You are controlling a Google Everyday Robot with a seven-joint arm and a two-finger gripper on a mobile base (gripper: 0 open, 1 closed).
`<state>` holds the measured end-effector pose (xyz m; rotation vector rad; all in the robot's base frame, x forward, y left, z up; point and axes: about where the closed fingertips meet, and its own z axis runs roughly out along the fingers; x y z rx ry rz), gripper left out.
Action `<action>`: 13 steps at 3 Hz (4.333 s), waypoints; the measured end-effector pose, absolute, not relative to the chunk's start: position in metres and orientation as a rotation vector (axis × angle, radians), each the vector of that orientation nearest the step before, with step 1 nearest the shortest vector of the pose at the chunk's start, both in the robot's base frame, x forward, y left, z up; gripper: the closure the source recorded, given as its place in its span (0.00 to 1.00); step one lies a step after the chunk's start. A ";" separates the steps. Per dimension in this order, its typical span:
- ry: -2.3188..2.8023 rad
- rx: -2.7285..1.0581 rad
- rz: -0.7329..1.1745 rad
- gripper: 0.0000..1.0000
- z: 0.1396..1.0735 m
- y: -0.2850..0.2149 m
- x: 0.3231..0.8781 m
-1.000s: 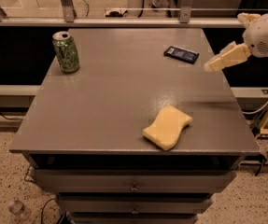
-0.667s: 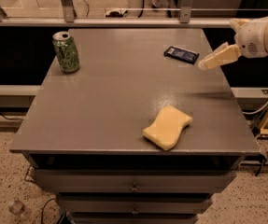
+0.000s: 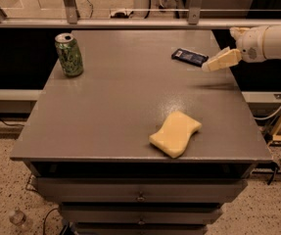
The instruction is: Pick rxbar blueberry
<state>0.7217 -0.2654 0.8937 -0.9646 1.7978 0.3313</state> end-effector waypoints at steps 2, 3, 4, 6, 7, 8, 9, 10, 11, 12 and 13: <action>1.745 -0.960 0.446 0.00 0.871 -0.253 0.747; 1.725 -0.966 0.479 0.00 0.866 -0.246 0.753; 1.722 -0.977 0.533 0.00 0.859 -0.234 0.762; 1.727 -1.001 0.598 0.00 0.852 -0.217 0.774; 1.728 -0.995 0.613 0.00 0.848 -0.215 0.776; 1.731 -0.976 0.621 0.00 0.840 -0.215 0.775; 1.733 -0.955 0.625 0.00 0.832 -0.215 0.773; 1.735 -0.940 0.641 0.18 0.822 -0.210 0.771; 1.736 -0.941 0.643 0.41 0.822 -0.209 0.771; 1.736 -0.941 0.644 0.64 0.825 -0.209 0.771; 1.736 -0.941 0.644 0.88 0.830 -0.209 0.771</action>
Offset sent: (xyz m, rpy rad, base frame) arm 0.0349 0.0131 -0.0265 0.1277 -0.0115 0.0902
